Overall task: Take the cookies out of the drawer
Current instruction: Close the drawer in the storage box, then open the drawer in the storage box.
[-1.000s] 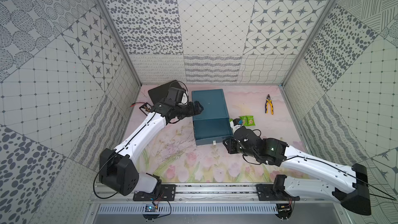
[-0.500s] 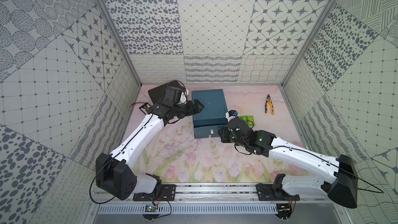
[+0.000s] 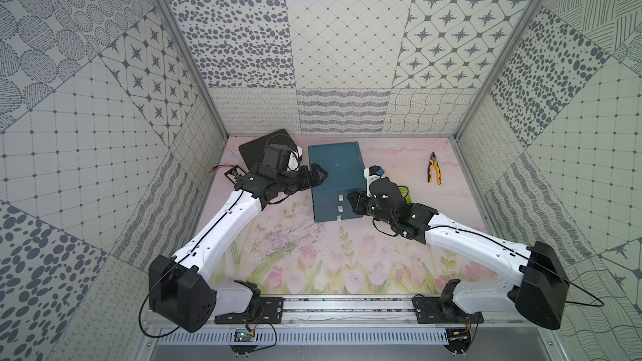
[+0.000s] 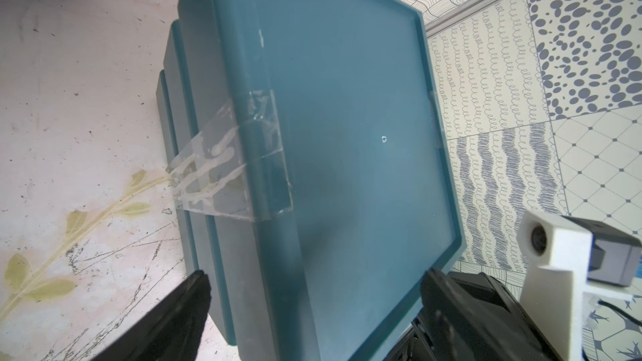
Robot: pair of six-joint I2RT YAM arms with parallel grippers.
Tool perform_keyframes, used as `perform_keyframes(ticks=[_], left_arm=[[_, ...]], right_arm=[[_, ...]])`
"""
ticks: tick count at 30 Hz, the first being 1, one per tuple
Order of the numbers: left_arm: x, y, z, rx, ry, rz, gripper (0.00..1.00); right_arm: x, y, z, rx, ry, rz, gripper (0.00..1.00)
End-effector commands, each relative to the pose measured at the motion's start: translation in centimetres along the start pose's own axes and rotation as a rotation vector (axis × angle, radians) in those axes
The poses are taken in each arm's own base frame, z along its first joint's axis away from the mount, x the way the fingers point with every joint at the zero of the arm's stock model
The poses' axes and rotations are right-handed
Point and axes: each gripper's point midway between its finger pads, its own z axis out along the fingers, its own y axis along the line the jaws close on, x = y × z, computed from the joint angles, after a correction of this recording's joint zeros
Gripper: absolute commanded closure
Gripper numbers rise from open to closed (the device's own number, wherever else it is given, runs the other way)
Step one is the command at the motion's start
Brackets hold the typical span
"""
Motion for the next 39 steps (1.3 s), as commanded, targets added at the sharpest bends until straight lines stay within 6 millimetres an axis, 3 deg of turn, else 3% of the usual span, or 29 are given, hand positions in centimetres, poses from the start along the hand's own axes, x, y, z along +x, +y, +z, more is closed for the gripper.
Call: perform_keyframes(ticks=[1,6,7,11,18,25,33,39], left_arm=[[-0.7,-1.1,0.3,0.061,-0.02,0.004,0.01],[-0.4,-0.3,1.3,0.053,-0.019,-0.006,0.01],[-0.4,-0.1,1.4,0.046,-0.013,-0.006,0.01],[-0.2,-0.5,2.0,0.078,0.003,-0.009,0.01],[0.3,-0.4,1.9,0.095,-0.004,-0.013,0.01],[0.9,-0.5,2.4,0.107,0.034,-0.006,0.01],[0.5,-1.9,1.4,0.163,0.011,0.005,0.01],[0.5,-1.8,1.0,0.15,0.005,0.021,0.01]], right_arm=[[-2.7,2.0,0.0,-0.09,-0.111,-0.003,0.81],[-3.2,2.0,-0.7,-0.1,-0.148,-0.001,0.8],[-3.0,1.8,-0.6,-0.099,-0.148,0.006,0.76],[-0.8,2.2,0.0,-0.166,-0.09,0.016,0.69],[1.7,0.2,-0.2,-0.153,-0.172,0.137,0.68],[3.6,0.8,2.2,-0.215,-0.127,0.166,0.65],[3.8,0.3,4.1,-0.215,-0.143,0.22,0.65],[3.9,-0.5,4.7,-0.196,-0.155,0.259,0.69]])
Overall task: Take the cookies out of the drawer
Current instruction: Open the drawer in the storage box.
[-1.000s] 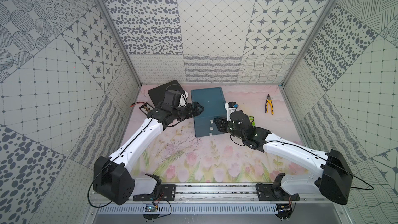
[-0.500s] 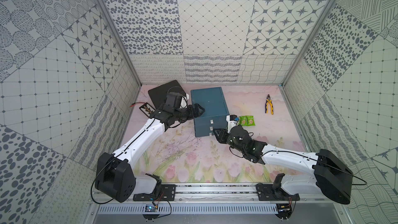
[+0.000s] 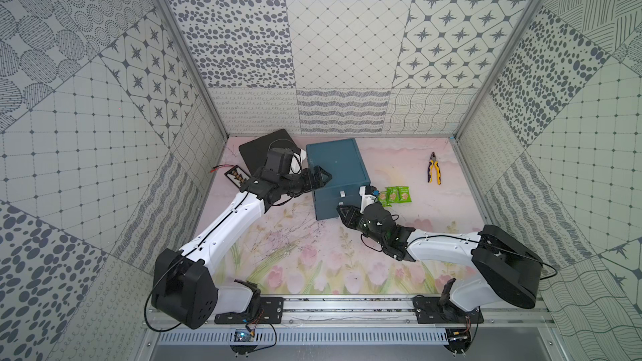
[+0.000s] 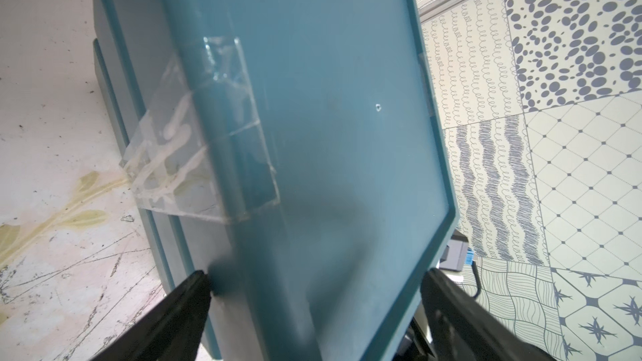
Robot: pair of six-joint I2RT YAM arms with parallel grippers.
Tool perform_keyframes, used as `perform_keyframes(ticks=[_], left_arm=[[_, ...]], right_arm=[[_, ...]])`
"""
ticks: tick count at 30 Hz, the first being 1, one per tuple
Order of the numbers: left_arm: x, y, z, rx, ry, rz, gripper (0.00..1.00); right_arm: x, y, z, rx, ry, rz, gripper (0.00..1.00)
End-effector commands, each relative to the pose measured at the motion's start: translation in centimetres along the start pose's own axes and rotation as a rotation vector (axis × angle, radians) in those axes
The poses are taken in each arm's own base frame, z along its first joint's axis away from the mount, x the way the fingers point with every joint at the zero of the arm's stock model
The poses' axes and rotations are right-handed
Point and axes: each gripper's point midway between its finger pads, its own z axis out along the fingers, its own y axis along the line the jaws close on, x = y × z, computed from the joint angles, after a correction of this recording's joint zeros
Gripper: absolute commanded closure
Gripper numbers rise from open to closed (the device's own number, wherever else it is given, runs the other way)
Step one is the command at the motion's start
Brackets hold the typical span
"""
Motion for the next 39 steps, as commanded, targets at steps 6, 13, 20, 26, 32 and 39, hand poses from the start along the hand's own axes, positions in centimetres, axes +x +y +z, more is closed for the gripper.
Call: perform_keyframes(ticks=[6,13,20,26,32,39], left_arm=[[0.1,-1.4,-0.4,0.064,0.002,0.04,0.01],[0.1,-1.5,-0.4,0.071,0.003,0.041,0.01],[0.2,-1.7,-0.7,0.074,0.004,0.043,0.01],[0.3,-1.7,-0.9,0.074,0.001,0.045,0.01],[0.2,-1.7,-1.2,0.068,-0.006,0.048,0.01],[0.4,-1.8,-1.4,0.069,-0.003,0.05,0.02]], right_arm=[[-1.8,-0.2,-0.2,-0.025,-0.11,0.117,0.67],[-2.1,-0.1,-0.3,-0.065,-0.144,0.142,0.63],[-1.8,-0.1,0.4,-0.078,-0.136,0.149,0.63],[-1.4,0.0,0.9,-0.088,-0.123,0.159,0.71],[-1.3,0.5,1.4,-0.088,-0.106,0.136,0.84],[-0.9,1.2,2.0,-0.096,-0.083,0.111,0.98]])
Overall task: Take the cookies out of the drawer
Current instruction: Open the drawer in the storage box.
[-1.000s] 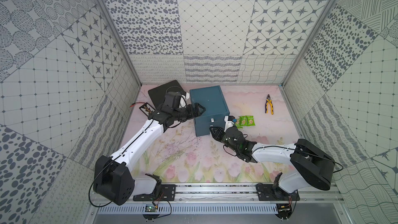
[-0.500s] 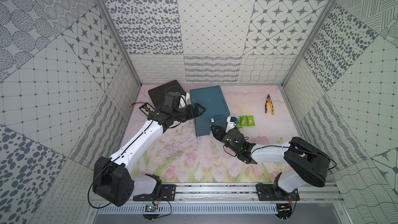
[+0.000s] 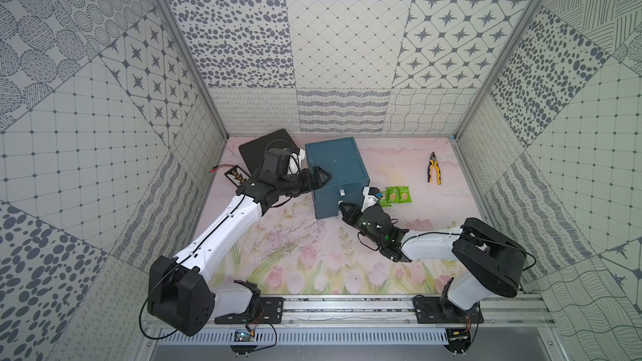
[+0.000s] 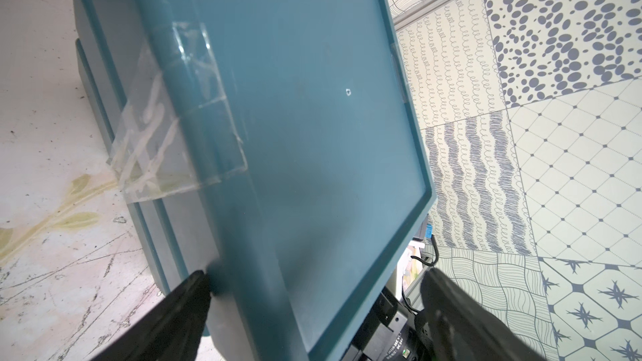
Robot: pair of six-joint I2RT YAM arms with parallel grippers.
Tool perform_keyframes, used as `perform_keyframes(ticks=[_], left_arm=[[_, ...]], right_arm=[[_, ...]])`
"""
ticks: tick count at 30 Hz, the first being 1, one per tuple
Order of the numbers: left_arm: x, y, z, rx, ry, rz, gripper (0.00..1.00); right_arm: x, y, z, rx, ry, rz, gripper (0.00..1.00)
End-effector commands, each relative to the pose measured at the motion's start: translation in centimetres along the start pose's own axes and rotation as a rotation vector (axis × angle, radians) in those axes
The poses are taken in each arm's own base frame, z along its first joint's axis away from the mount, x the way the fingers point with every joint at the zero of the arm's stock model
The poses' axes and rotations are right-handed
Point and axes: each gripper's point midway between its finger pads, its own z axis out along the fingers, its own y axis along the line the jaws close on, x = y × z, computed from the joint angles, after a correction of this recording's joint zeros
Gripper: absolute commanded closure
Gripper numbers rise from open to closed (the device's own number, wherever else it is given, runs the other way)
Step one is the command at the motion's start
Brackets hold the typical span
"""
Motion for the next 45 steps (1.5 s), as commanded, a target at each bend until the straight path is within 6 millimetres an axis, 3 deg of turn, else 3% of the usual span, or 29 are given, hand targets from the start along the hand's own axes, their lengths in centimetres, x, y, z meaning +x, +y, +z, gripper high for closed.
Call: perform_keyframes(ticks=[1,11,36,45], left_arm=[[0.2,-1.0,-0.5,0.039,0.005,0.033,0.01],[0.4,-0.9,-0.6,0.033,0.008,0.032,0.01],[0.6,-1.0,-0.5,0.018,-0.018,0.037,0.01],[0.6,-1.1,0.0,0.022,-0.021,0.04,0.01]], right_arm=[[0.1,1.9,0.6,-0.055,0.008,-0.012,1.0],[2.1,2.6,0.0,-0.039,0.02,-0.033,1.0],[6.3,2.3,-6.9,0.053,0.105,-0.117,1.0],[7.1,2.2,-8.3,0.077,0.128,-0.14,1.0]])
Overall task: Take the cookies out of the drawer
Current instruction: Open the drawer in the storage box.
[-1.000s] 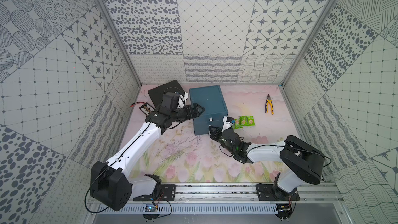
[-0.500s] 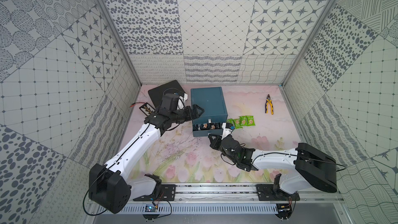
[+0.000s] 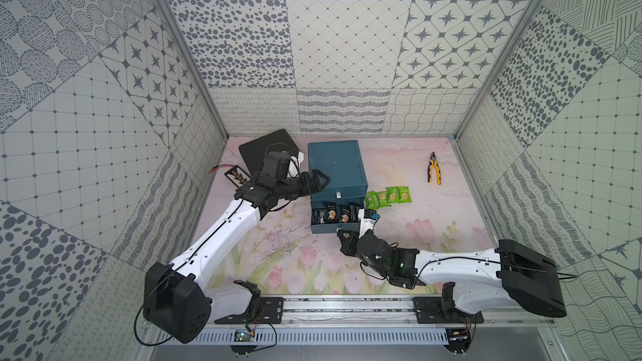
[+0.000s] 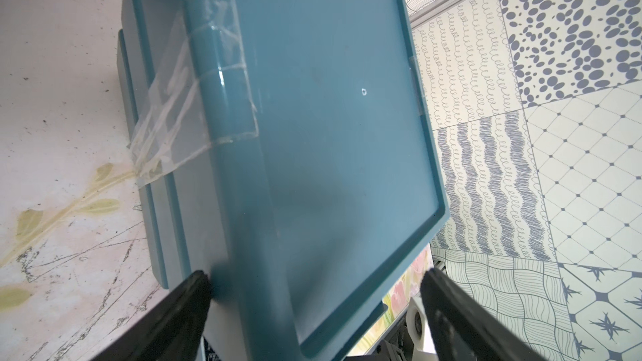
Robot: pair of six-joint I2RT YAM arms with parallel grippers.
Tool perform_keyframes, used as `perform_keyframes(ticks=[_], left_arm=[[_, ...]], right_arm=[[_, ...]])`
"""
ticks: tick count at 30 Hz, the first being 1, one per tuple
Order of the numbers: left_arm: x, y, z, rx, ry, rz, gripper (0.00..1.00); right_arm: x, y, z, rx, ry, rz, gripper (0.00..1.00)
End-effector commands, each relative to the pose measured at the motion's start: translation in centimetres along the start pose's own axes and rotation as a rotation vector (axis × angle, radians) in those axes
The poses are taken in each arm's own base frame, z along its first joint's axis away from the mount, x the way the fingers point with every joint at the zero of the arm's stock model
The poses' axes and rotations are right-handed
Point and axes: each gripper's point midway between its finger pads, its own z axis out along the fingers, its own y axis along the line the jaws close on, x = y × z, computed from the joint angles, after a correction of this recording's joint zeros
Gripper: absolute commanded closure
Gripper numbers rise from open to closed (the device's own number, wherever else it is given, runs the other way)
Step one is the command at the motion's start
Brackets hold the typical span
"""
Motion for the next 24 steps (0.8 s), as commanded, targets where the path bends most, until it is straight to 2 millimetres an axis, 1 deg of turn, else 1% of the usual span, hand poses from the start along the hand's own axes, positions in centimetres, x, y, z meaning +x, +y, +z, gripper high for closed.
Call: perform_keyframes(ticks=[1,5,12,15,17,24], left_arm=[[-0.4,-1.7,0.4,0.069,-0.017,0.031,0.01],[-0.7,-1.9,0.7,0.068,-0.024,0.023,0.01],[-0.4,-2.1,1.1,0.058,-0.014,0.026,0.02],[-0.3,-2.0,1.1,0.05,-0.013,0.026,0.01],[-0.3,-2.0,1.0,0.044,-0.018,0.029,0.01],[-0.8,-1.9,0.4,0.026,-0.05,0.043,0.01]], right_arm=[[0.1,0.3,-0.7,-0.011,0.008,0.003,1.0],[0.6,0.3,-1.0,-0.007,0.019,-0.008,1.0],[1.6,0.1,-1.0,0.001,0.041,-0.026,1.0],[1.7,0.1,-1.0,0.0,0.043,-0.026,1.0],[1.7,0.2,-1.1,-0.002,0.042,-0.03,0.98],[1.7,0.7,-1.6,-0.001,0.043,-0.057,1.0]])
